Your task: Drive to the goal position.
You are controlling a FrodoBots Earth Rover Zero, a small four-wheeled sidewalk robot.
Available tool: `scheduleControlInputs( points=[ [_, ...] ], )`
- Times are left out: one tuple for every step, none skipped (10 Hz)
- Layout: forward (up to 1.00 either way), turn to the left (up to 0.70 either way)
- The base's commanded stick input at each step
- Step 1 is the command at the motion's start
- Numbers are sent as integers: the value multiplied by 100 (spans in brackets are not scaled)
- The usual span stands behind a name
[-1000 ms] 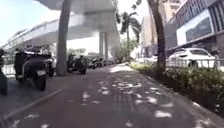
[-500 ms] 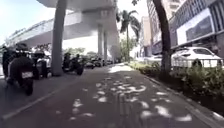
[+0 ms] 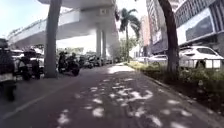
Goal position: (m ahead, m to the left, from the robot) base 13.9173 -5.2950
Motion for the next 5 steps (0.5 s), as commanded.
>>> scheduleControlInputs(
  points=[
    [70,0],
    [70,-2],
    [70,-9],
    [70,-11],
    [70,0]
  ],
)
